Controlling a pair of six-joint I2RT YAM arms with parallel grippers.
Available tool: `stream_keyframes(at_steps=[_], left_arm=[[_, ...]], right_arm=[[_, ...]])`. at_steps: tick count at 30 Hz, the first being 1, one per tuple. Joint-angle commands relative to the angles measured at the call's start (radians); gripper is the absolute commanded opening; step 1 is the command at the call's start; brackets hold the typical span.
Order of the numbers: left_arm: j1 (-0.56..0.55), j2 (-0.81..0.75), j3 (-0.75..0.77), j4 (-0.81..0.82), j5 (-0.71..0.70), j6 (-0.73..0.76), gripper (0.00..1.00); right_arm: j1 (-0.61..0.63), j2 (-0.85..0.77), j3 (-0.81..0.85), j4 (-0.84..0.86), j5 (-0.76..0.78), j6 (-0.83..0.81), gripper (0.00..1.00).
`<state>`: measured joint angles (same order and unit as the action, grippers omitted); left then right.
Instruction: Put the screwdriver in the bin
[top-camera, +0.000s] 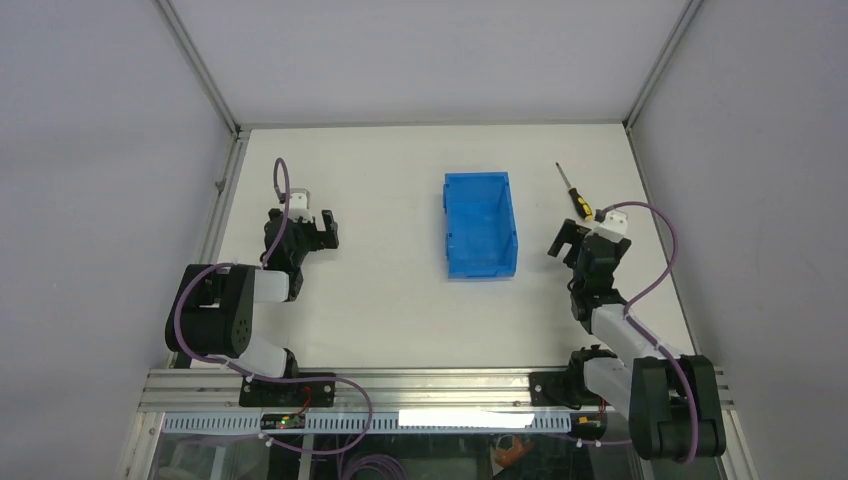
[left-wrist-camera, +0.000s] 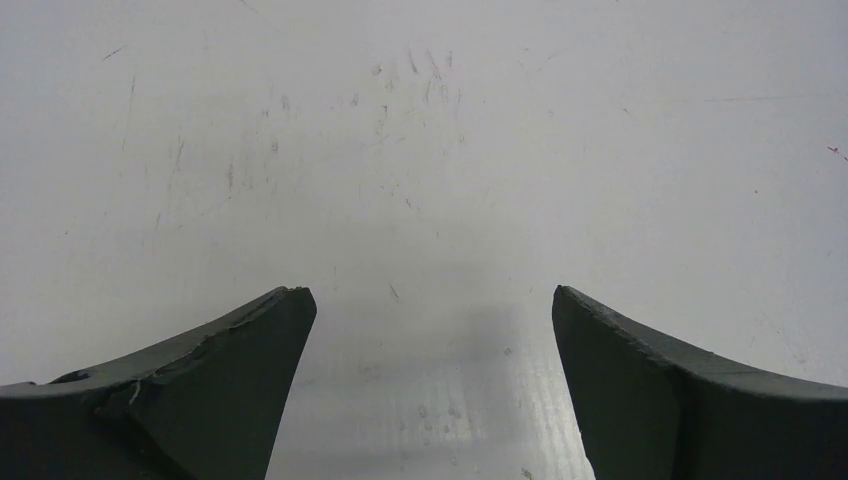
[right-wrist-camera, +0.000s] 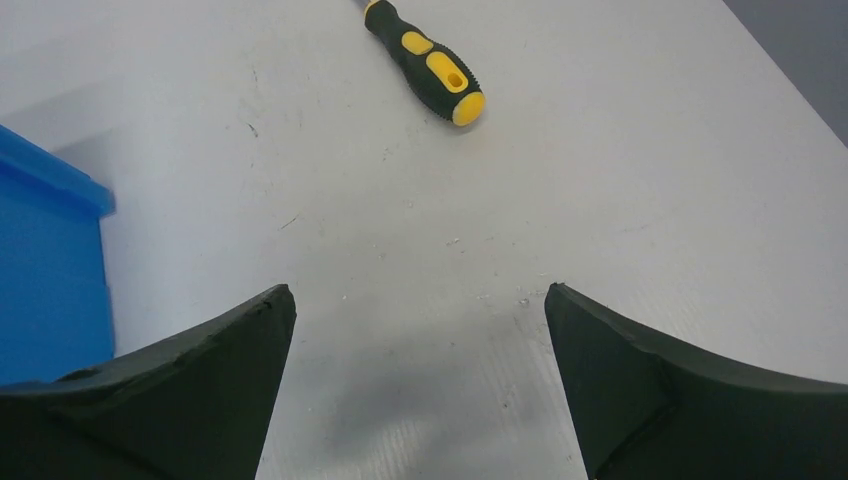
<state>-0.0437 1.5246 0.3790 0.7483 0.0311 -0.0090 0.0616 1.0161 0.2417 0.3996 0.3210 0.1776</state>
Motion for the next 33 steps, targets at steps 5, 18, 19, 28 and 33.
stream_keyframes(at_steps=[5, 18, 19, 28, 33], left_arm=[[0.006, -0.018, 0.006, 0.05, 0.01, -0.003, 0.99], [0.006, -0.018, 0.006, 0.048, 0.009, -0.002, 0.99], [0.006, -0.019, 0.006, 0.051, 0.01, -0.003, 0.99], [0.006, -0.019, 0.006, 0.049, 0.01, -0.002, 0.99], [0.005, -0.018, 0.006, 0.049, 0.01, -0.003, 0.99]], right_arm=[[0.004, -0.029, 0.097, -0.073, 0.02, 0.03, 0.99], [0.003, 0.525, 1.039, -1.086, -0.015, 0.094, 0.99], [0.003, 0.586, 1.096, -1.121, -0.004, 0.086, 0.99], [-0.026, 0.981, 1.463, -1.255, 0.074, -0.157, 0.99], [-0.059, 1.07, 1.497, -1.213, -0.017, -0.285, 0.99]])
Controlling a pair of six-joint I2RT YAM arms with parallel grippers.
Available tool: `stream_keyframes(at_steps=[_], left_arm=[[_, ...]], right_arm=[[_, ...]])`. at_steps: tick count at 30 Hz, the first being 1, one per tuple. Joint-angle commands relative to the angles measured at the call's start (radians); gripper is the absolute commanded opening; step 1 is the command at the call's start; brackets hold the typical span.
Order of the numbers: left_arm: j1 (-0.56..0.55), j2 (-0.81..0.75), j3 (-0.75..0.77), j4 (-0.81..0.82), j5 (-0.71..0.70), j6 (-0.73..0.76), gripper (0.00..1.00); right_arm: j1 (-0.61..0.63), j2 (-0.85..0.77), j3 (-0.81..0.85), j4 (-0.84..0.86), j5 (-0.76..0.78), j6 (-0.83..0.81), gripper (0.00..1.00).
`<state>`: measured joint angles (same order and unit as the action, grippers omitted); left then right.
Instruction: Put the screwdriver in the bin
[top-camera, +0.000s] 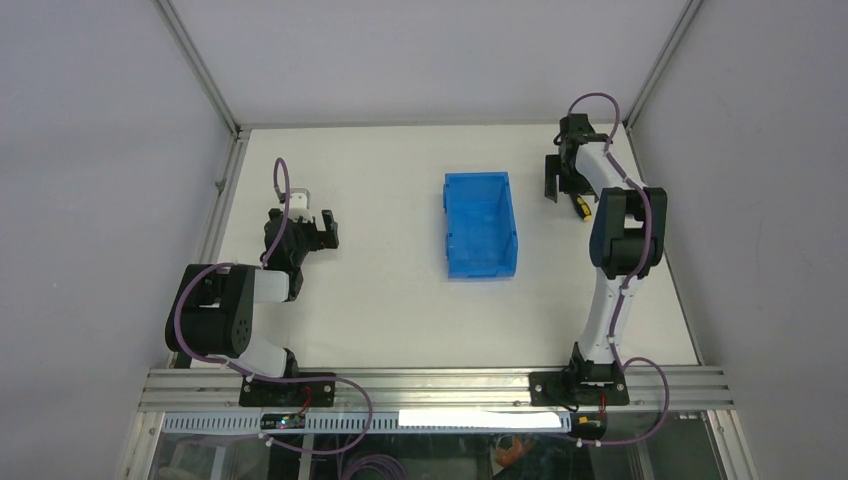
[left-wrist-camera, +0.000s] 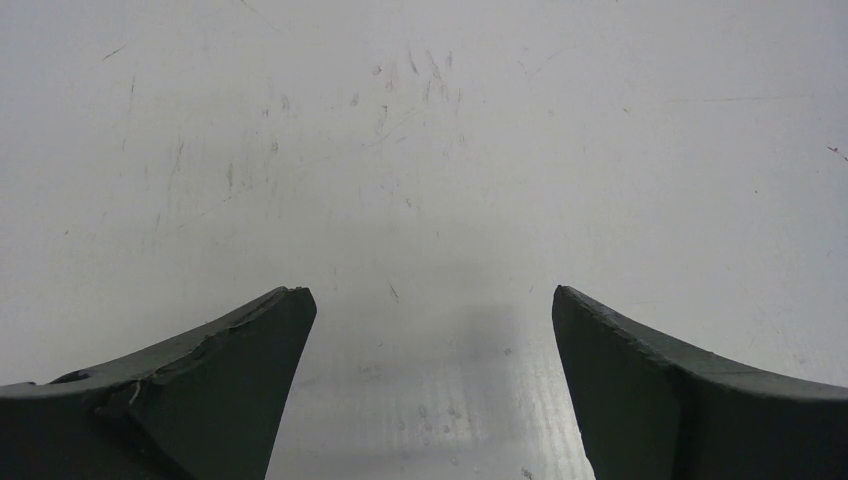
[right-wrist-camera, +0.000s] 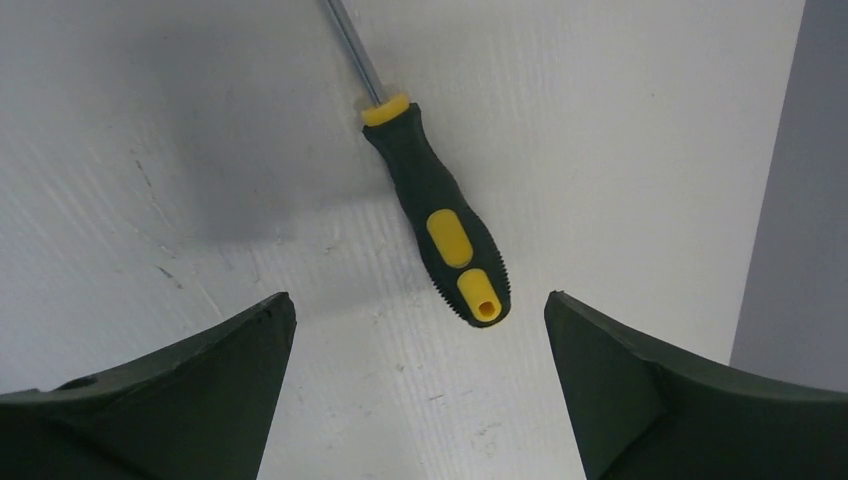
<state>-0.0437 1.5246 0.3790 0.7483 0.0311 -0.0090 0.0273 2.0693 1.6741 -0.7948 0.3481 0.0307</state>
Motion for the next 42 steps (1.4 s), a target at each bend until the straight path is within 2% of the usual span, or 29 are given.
stream_keyframes(at_steps=[1, 5, 7, 12, 13, 14, 16, 17, 22, 27, 35, 39, 42], left_arm=[[0.005, -0.018, 0.006, 0.049, 0.01, -0.003, 0.99], [0.005, -0.019, 0.006, 0.049, 0.01, -0.003, 0.99], [0.005, -0.018, 0.006, 0.049, 0.011, -0.003, 0.99], [0.005, -0.019, 0.006, 0.049, 0.009, -0.003, 0.99], [0.006, -0.018, 0.006, 0.049, 0.009, -0.003, 0.99], [0.007, -0.018, 0.006, 0.049, 0.01, -0.003, 0.99], [0.007, -0.018, 0.006, 0.049, 0.009, -0.003, 0.99], [0.006, -0.018, 0.006, 0.049, 0.01, -0.003, 0.99], [0.005, -0.019, 0.006, 0.049, 0.01, -0.003, 0.99], [0.006, -0.018, 0.006, 0.049, 0.01, -0.003, 0.99], [0.006, -0.018, 0.006, 0.049, 0.009, -0.002, 0.99], [0.006, -0.019, 0.006, 0.049, 0.01, -0.003, 0.99], [0.006, -0.019, 0.006, 0.049, 0.01, -0.002, 0.99]], right_arm=[[-0.024, 0.032, 0.071, -0.014, -0.062, -0.16, 0.99], [-0.083, 0.101, 0.11, -0.006, -0.134, -0.183, 0.99], [-0.107, 0.137, 0.138, -0.02, -0.171, -0.184, 0.94], [-0.139, 0.181, 0.146, -0.028, -0.248, -0.203, 0.73], [-0.143, 0.187, 0.144, -0.032, -0.257, -0.204, 0.61], [-0.147, 0.19, 0.14, -0.032, -0.263, -0.203, 0.35], [-0.152, 0.191, 0.136, -0.034, -0.268, -0.196, 0.04], [-0.153, 0.187, 0.136, -0.036, -0.274, -0.195, 0.0], [-0.153, 0.107, 0.129, -0.043, -0.287, -0.167, 0.0], [-0.153, -0.046, 0.103, -0.065, -0.252, -0.076, 0.0], [-0.13, -0.45, -0.178, -0.03, -0.339, 0.145, 0.0], [-0.038, -0.635, -0.304, 0.006, -0.381, 0.2, 0.0], [0.11, -0.718, -0.347, 0.006, -0.327, 0.239, 0.0]])
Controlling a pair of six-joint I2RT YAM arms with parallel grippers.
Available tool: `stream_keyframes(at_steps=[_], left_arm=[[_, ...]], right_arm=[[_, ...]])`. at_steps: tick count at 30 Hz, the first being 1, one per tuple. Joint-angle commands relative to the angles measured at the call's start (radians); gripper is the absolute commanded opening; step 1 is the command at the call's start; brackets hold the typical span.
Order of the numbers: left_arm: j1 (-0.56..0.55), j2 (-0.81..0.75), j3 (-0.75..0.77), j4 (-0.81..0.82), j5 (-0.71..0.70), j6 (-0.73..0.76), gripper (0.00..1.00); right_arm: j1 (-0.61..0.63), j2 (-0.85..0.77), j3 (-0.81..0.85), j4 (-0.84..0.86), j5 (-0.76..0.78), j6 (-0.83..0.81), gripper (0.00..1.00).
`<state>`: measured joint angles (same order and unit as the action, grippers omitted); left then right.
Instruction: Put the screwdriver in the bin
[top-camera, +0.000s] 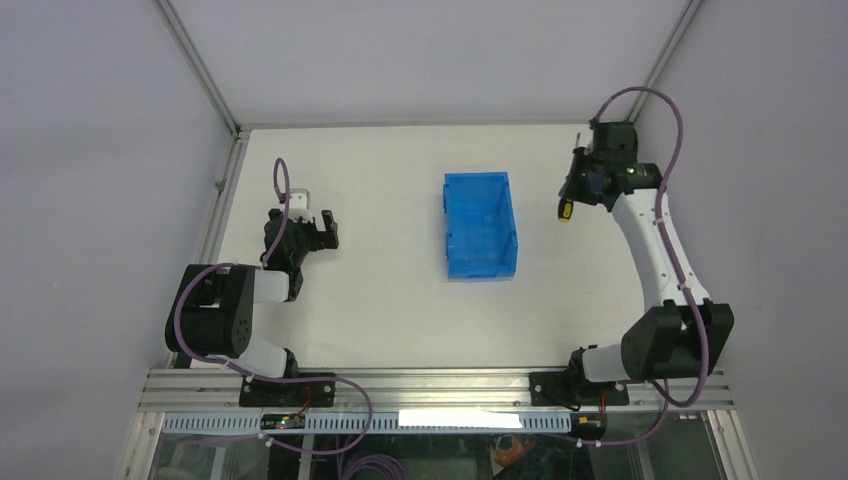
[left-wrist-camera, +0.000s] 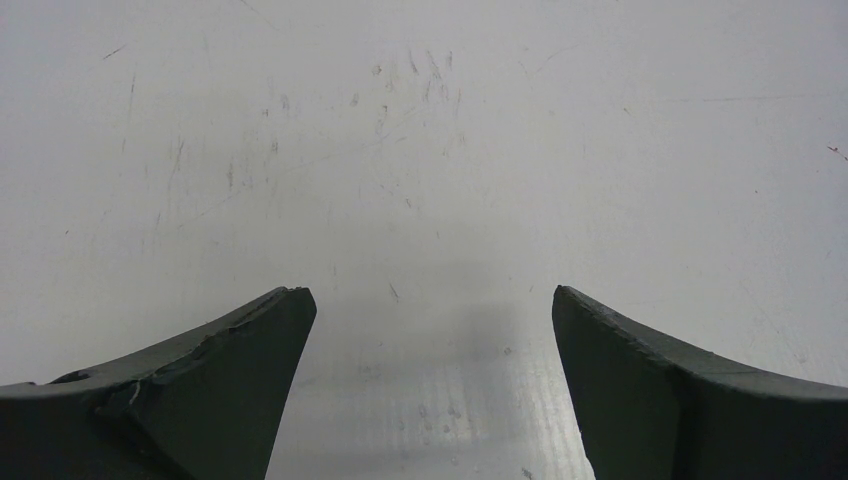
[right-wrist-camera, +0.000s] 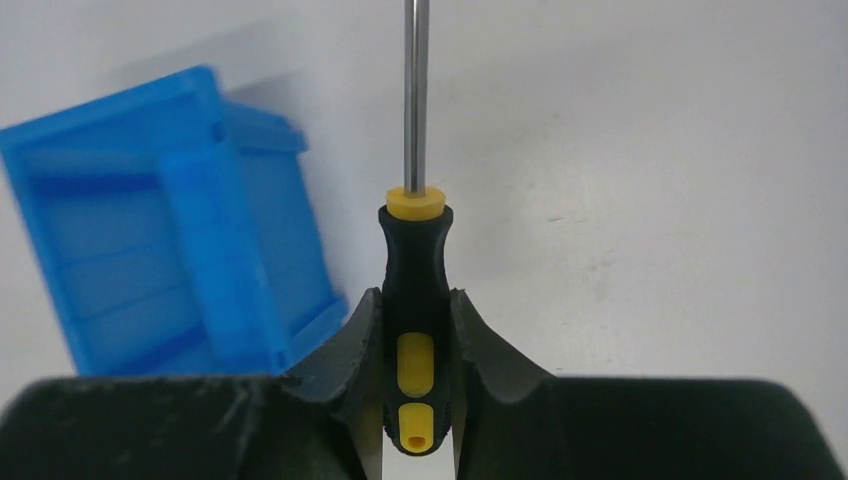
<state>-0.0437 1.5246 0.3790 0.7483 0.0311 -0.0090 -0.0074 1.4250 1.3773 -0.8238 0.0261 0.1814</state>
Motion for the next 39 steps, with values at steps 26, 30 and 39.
stream_keyframes(at_steps=[26, 30, 39], left_arm=[[0.006, -0.019, 0.006, 0.05, 0.01, -0.002, 0.99], [0.007, -0.018, 0.006, 0.049, 0.01, -0.002, 0.99], [0.005, -0.018, 0.006, 0.049, 0.01, -0.002, 0.99]], right_arm=[[0.681, 0.258, -0.107, 0.24, 0.324, -0.065, 0.02], [0.681, 0.313, -0.102, 0.249, 0.349, -0.08, 0.14], [0.681, 0.377, -0.087, 0.234, 0.334, -0.032, 0.29]])
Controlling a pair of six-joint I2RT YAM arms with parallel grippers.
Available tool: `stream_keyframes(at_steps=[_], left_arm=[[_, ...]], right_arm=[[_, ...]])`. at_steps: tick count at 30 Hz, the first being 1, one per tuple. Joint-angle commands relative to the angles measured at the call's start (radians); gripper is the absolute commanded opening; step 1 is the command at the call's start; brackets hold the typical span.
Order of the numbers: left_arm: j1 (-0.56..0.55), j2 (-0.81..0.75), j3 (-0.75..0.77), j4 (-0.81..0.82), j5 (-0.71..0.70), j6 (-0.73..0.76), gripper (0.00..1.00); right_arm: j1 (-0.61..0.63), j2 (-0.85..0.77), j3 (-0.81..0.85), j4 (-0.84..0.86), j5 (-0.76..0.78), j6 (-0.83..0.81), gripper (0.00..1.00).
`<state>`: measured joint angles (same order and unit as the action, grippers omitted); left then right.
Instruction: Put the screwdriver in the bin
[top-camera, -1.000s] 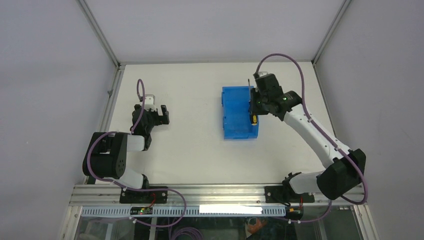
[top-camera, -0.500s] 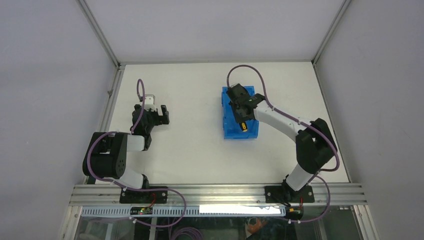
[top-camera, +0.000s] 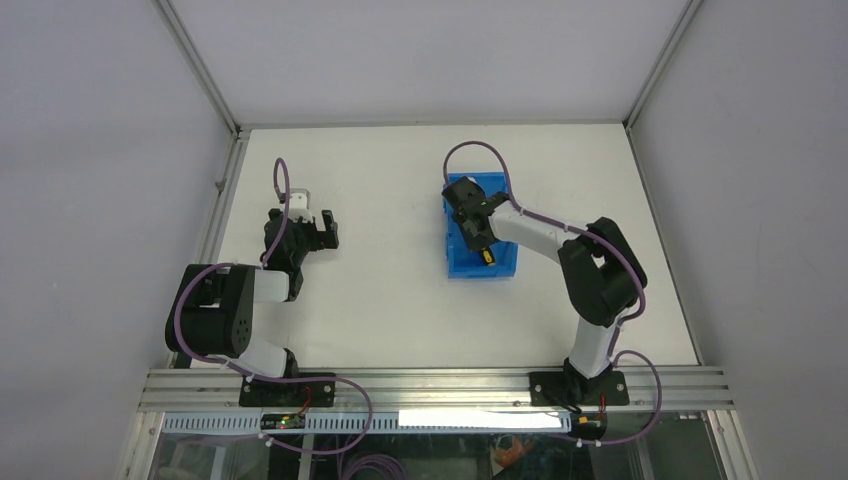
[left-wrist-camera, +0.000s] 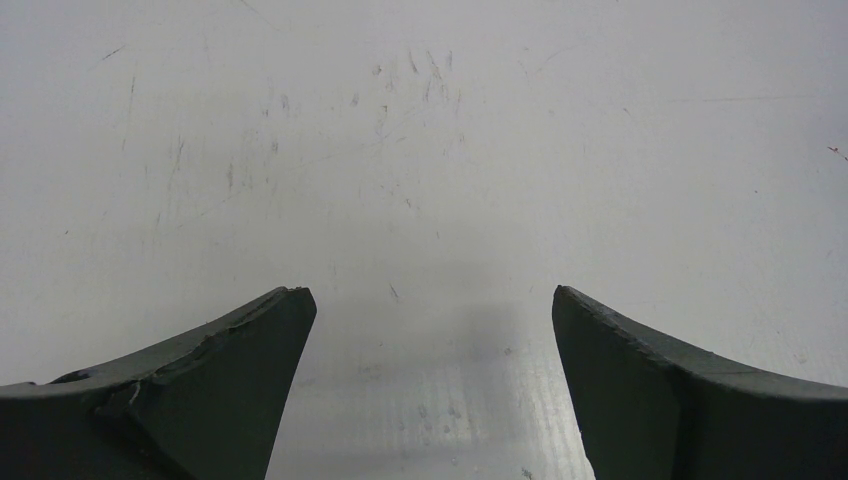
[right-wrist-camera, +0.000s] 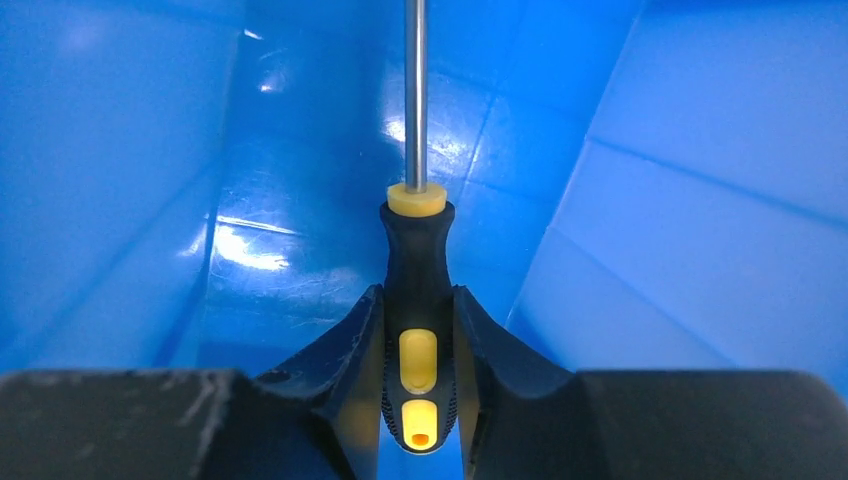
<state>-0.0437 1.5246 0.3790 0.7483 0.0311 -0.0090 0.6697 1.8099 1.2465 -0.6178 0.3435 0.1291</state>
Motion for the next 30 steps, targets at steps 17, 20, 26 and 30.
stream_keyframes(at_steps=[17, 20, 26, 30], left_arm=[[0.006, -0.018, 0.006, 0.049, 0.01, -0.002, 0.99], [0.006, -0.018, 0.006, 0.049, 0.009, -0.003, 0.99], [0.005, -0.018, 0.006, 0.05, 0.01, -0.002, 0.99], [0.006, -0.019, 0.006, 0.05, 0.01, -0.003, 0.99]], right_arm=[[0.0, -0.26, 0.097, -0.078, 0.229, 0.113, 0.75], [-0.035, -0.347, 0.042, -0.08, 0.255, 0.122, 0.99], [-0.282, -0.53, -0.061, -0.085, 0.186, 0.107, 0.99], [-0.471, -0.607, -0.106, -0.093, 0.105, 0.107, 0.99]])
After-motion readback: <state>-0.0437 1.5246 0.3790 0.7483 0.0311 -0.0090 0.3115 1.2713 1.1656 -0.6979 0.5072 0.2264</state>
